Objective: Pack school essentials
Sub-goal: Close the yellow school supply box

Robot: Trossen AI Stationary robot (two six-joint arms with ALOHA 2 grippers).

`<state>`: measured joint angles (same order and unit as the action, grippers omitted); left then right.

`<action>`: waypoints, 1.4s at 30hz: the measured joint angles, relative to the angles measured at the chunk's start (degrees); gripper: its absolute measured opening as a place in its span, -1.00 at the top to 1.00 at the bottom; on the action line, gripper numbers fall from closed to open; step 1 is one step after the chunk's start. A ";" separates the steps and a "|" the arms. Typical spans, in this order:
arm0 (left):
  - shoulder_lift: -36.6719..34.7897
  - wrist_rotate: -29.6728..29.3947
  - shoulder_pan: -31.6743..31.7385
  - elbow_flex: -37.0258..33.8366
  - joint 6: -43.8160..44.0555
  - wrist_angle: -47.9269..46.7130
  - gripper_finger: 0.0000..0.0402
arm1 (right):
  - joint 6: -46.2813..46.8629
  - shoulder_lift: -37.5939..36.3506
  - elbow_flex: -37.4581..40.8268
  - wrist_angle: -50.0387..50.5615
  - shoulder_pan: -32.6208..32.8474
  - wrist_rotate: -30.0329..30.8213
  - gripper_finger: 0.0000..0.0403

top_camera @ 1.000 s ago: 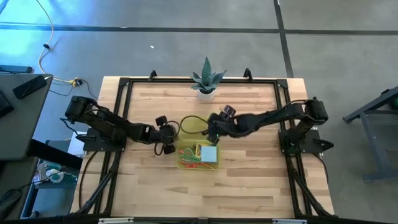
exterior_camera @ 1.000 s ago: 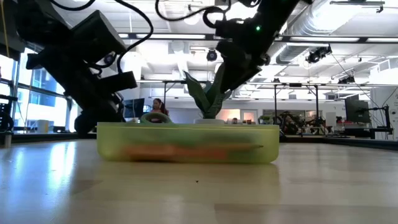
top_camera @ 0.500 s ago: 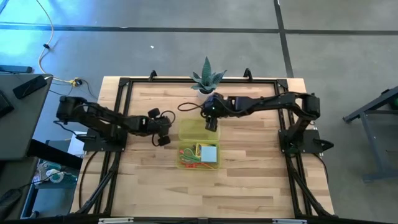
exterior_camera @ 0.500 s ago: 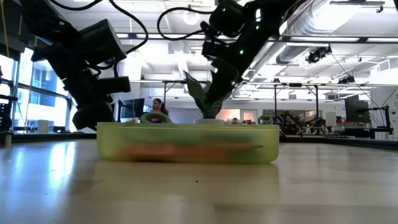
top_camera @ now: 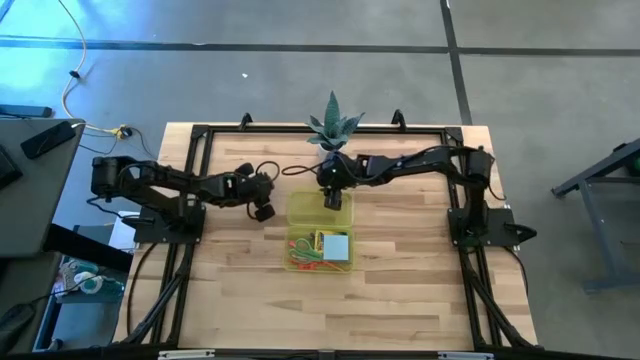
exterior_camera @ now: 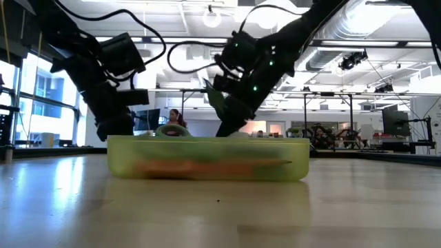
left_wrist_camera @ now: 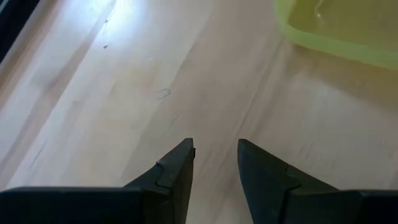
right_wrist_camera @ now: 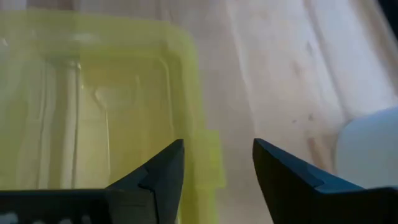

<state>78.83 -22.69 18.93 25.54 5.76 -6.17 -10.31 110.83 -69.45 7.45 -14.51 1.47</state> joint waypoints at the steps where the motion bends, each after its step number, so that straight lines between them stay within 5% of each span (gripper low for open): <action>1: 0.00 0.36 0.37 0.00 0.02 0.07 0.43 | -0.07 0.51 0.00 -0.04 -0.13 -0.02 0.13; 9: 0.01 1.69 1.54 0.02 0.03 1.23 0.43 | 1.25 2.97 0.04 -0.50 -1.90 -0.09 0.32; 24: 0.02 1.69 1.69 0.02 0.02 2.40 0.43 | 2.78 4.39 0.04 -1.44 -2.84 -5.16 0.37; 35: 0.02 2.20 1.69 0.04 0.00 2.88 0.43 | 2.71 4.39 0.04 -1.71 -2.85 -4.59 0.85; 42: 0.02 9.56 3.24 0.04 -1.49 2.85 0.43 | 2.36 4.26 0.00 -1.80 -2.85 -4.58 0.97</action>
<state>78.85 -13.13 22.17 25.58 4.27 -3.31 -7.94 115.09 -69.45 5.65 -17.37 -3.11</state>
